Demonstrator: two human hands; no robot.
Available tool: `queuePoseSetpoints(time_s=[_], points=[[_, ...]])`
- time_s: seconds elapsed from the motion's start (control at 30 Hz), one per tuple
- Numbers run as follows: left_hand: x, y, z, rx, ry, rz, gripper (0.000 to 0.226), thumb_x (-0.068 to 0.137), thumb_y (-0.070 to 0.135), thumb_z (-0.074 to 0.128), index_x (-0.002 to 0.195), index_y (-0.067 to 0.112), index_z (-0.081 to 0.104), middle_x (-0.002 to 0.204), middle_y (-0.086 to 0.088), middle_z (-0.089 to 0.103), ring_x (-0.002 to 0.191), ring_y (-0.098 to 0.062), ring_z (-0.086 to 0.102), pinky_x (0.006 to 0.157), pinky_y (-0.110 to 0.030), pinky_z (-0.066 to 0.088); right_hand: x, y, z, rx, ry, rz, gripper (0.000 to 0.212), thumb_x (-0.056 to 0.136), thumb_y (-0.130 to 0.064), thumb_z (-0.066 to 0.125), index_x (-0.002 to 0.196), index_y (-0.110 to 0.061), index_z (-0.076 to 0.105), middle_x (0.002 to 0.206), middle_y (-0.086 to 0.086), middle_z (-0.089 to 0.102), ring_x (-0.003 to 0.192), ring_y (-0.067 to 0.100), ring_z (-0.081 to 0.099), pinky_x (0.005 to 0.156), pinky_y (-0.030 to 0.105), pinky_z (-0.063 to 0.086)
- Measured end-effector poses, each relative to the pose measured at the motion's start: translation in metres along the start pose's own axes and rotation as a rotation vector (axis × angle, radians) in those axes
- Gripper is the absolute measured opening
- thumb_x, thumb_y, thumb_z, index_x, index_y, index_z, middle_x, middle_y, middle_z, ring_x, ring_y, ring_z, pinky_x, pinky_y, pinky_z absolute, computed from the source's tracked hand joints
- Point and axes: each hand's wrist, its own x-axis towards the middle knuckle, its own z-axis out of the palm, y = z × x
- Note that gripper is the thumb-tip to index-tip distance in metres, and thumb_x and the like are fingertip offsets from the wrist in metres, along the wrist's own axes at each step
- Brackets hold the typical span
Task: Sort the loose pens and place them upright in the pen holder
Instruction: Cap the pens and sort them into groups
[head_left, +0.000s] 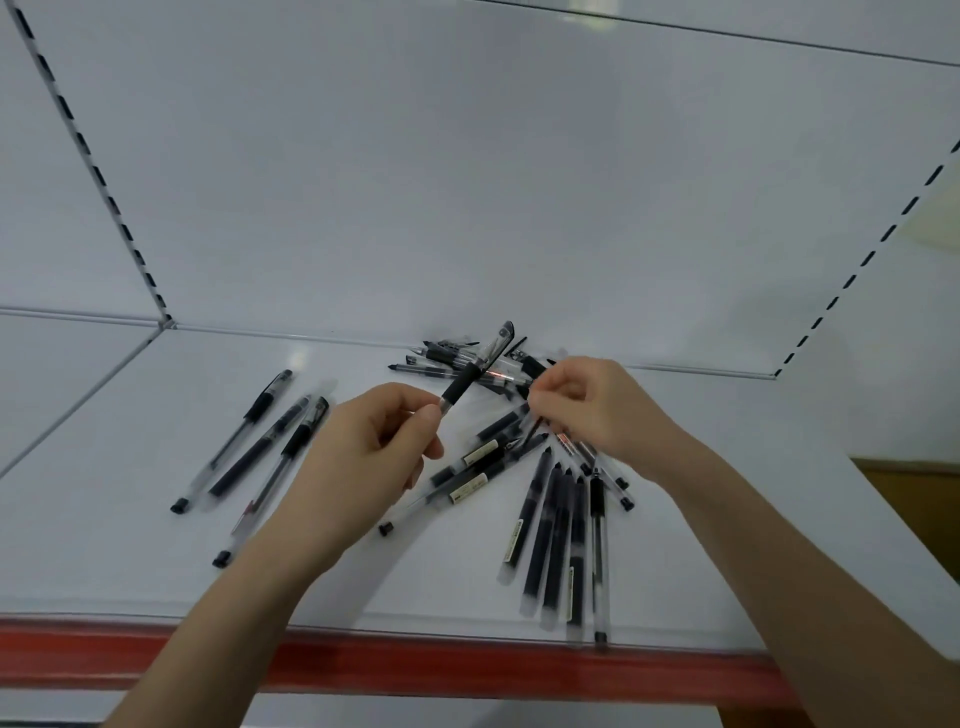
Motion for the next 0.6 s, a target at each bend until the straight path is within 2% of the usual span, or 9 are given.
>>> queuePoseSetpoints(time_s=[0.07, 0.13, 0.17, 0.23, 0.33, 0.43, 0.6], points=[[-0.001, -0.001, -0.003, -0.016, 0.018, -0.005, 0.013, 0.091, 0.012, 0.050, 0.087, 0.014, 0.062, 0.053, 0.010, 0.061, 0.040, -0.003, 0.042, 0.040, -0.013, 0.035, 0.002, 0.007, 0.005, -0.176, -0.050, -0.040, 0.002, 0.084, -0.017, 0.063, 0.082, -0.017, 0.064, 0.071, -0.008, 0.063, 0.064, 0.005, 0.057, 0.062, 0.013, 0.044], [-0.002, -0.002, -0.005, -0.025, 0.024, -0.008, 0.013, 0.091, 0.012, 0.050, 0.088, 0.013, 0.062, 0.053, 0.010, 0.061, 0.041, -0.004, 0.042, 0.040, -0.014, 0.036, 0.004, 0.008, 0.007, -0.229, -0.046, -0.092, 0.008, 0.085, -0.019, 0.062, 0.087, -0.013, 0.067, 0.075, -0.012, 0.062, 0.069, 0.000, 0.057, 0.067, 0.013, 0.044], [-0.002, -0.003, -0.005, -0.023, 0.024, -0.007, 0.013, 0.091, 0.012, 0.050, 0.088, 0.013, 0.062, 0.054, 0.010, 0.061, 0.041, -0.004, 0.042, 0.040, -0.014, 0.036, 0.006, 0.005, 0.007, -0.197, 0.003, -0.122, 0.011, 0.087, -0.021, 0.060, 0.090, -0.013, 0.067, 0.077, -0.013, 0.063, 0.071, -0.002, 0.058, 0.069, 0.012, 0.044], [-0.003, -0.004, -0.005, -0.026, 0.021, -0.001, 0.013, 0.091, 0.012, 0.050, 0.087, 0.013, 0.062, 0.054, 0.010, 0.061, 0.041, -0.004, 0.042, 0.040, -0.014, 0.036, 0.009, -0.008, 0.003, 0.012, 0.121, -0.132, 0.014, 0.090, -0.025, 0.055, 0.092, -0.015, 0.065, 0.081, -0.010, 0.065, 0.071, 0.000, 0.060, 0.069, 0.012, 0.047], [-0.003, -0.002, -0.003, -0.025, 0.013, 0.017, 0.013, 0.090, 0.011, 0.050, 0.087, 0.013, 0.063, 0.054, 0.009, 0.061, 0.041, -0.004, 0.042, 0.041, -0.014, 0.036, 0.011, -0.031, 0.003, 0.365, 0.080, -0.058, 0.014, 0.091, -0.026, 0.053, 0.091, -0.017, 0.063, 0.081, -0.002, 0.067, 0.067, 0.003, 0.063, 0.059, 0.017, 0.050], [-0.003, 0.001, -0.002, -0.040, 0.006, 0.035, 0.013, 0.090, 0.010, 0.050, 0.087, 0.012, 0.063, 0.054, 0.008, 0.061, 0.040, -0.003, 0.042, 0.041, -0.014, 0.036, 0.011, -0.044, 0.009, 0.459, 0.068, -0.118, 0.008, 0.089, -0.017, 0.058, 0.087, -0.013, 0.065, 0.074, 0.000, 0.067, 0.062, 0.006, 0.062, 0.055, 0.017, 0.048], [-0.004, 0.006, -0.001, -0.141, 0.004, 0.043, 0.014, 0.090, 0.005, 0.050, 0.084, 0.010, 0.062, 0.053, 0.006, 0.060, 0.041, -0.005, 0.041, 0.040, -0.015, 0.034, 0.004, -0.050, 0.015, 0.498, 0.136, -0.234, 0.010, 0.086, -0.009, 0.060, 0.083, -0.016, 0.066, 0.068, -0.001, 0.068, 0.059, 0.006, 0.062, 0.057, 0.015, 0.049]])
